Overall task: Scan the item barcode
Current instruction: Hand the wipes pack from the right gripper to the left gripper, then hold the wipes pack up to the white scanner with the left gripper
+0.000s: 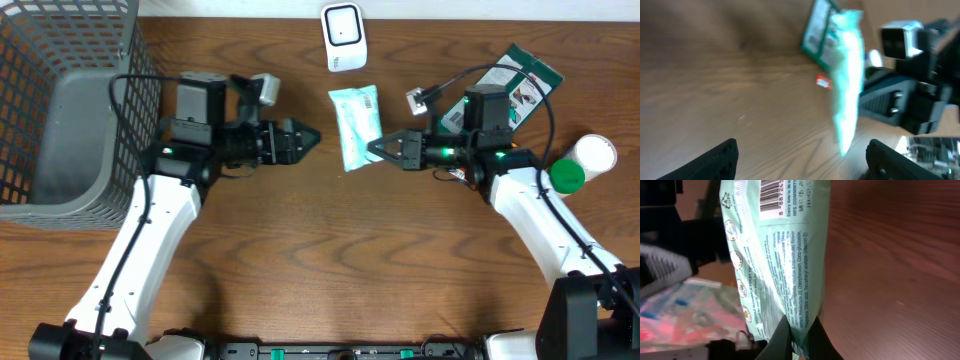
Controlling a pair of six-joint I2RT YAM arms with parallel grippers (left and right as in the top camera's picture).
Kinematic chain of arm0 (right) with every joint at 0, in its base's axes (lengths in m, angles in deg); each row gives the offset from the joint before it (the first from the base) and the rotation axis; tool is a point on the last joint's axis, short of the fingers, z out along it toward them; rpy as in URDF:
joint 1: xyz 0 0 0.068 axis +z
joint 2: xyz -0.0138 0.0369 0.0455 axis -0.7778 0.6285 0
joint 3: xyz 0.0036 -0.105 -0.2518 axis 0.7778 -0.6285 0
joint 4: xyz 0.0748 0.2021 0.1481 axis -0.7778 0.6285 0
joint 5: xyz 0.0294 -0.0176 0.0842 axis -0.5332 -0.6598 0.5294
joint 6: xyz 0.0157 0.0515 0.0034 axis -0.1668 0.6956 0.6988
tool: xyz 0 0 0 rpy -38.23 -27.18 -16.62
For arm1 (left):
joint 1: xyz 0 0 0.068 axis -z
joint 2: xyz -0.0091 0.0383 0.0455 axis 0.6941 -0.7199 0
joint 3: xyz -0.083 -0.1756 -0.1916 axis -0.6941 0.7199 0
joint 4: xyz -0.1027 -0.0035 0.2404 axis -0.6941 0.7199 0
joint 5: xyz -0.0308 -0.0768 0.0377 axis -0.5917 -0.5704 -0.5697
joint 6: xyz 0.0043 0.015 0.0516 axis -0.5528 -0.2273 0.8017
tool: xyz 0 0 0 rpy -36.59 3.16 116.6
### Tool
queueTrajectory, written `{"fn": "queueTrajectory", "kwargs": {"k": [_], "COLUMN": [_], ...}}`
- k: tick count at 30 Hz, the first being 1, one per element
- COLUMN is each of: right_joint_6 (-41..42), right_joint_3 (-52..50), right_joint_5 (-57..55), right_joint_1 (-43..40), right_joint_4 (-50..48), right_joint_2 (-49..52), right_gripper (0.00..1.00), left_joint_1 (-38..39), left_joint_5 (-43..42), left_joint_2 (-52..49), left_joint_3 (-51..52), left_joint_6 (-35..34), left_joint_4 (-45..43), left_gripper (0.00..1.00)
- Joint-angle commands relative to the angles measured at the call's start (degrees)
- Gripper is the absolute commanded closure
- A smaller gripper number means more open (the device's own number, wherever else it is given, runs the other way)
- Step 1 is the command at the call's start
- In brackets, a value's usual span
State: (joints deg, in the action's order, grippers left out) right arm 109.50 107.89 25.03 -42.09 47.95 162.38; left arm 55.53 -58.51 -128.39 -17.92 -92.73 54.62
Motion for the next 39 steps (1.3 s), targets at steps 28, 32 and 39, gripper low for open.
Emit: {"fn": "queueTrajectory", "kwargs": {"k": [28,32,39], "right_joint_6": [21.6,21.6,17.7], "right_joint_3": [0.7,0.7,0.7], "right_joint_5": [-2.0,-3.2,-1.3], "right_joint_1": [9.4,9.3,6.5], "right_joint_4": [-18.8,-20.0,-18.9], "right_joint_2": [-0.6,-0.6,-0.6], "right_gripper": [0.99,0.99,0.28], "left_joint_1": [7.2,7.2,7.1], "left_joint_5": [8.3,8.3,8.7], "left_joint_2": [0.2,0.2,0.3], "left_joint_3": [0.3,0.3,-0.1], "left_joint_6": [-4.4,-4.4,-2.8], "left_joint_4": [-11.7,-11.3,-10.3], "left_gripper": [0.66,0.90,0.93]}}
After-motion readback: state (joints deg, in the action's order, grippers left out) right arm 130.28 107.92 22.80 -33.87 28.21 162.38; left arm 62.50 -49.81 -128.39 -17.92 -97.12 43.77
